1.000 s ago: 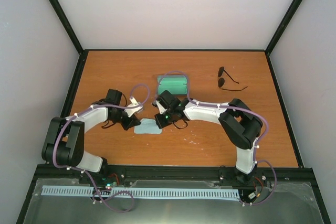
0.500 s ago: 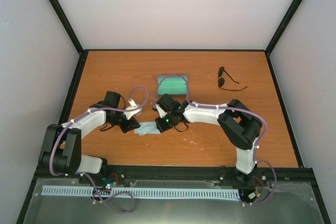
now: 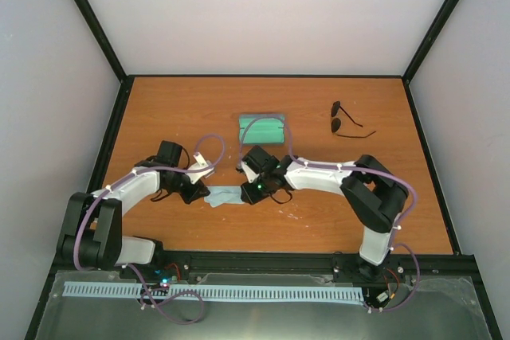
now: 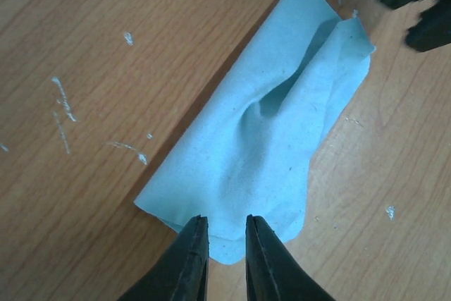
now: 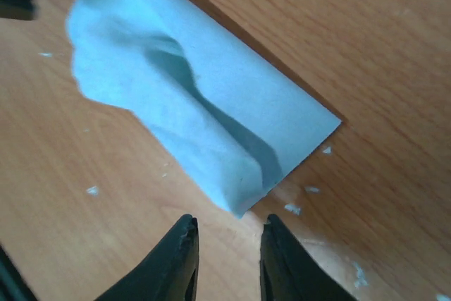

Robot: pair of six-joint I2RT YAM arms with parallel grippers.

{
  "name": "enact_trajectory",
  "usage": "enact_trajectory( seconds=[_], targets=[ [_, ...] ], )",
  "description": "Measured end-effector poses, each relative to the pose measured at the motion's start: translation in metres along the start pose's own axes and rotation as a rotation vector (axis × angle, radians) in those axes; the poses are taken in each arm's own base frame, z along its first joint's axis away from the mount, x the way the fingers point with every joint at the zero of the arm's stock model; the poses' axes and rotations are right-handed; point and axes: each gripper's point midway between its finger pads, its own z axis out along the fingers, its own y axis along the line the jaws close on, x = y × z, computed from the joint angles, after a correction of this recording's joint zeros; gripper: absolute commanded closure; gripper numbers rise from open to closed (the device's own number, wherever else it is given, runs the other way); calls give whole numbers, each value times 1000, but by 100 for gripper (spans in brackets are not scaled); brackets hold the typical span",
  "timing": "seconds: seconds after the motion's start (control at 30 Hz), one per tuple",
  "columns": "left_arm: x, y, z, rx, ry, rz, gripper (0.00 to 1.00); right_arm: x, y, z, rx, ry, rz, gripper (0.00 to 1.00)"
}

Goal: Organize the sunglasses
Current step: Fold the glasses cleaning cloth at the center of the board.

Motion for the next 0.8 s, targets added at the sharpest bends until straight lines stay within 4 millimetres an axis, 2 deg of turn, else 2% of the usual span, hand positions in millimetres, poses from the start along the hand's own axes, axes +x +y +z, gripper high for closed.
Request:
enact_trajectory(
  seconds=[0.17, 0.3, 0.37, 0.47, 0.6, 0.67, 0.8],
  targets=[
    [-4, 6, 0, -21, -4, 1, 85, -17, 11, -32, -8, -88, -20, 66],
    [-2, 7, 1, -27, 6, -1, 86, -24, 7, -40, 12, -117, -2, 67],
    [-1, 9, 1, -33, 9, -2, 86, -25, 0, -36, 40, -102, 17, 67],
    [0, 12, 0, -47, 15, -6, 85, -29, -11, -20, 89, -64, 48, 68],
    [1, 17, -2, -64, 12, -18, 84, -21, -25, 1, 142, -4, 85, 67],
    [2, 20, -3, -73, 9, -25, 84, -18, -28, 3, 155, 11, 98, 66],
    [2, 24, -5, -83, 2, -34, 84, -27, -30, 0, 173, -8, 111, 65]
  ],
)
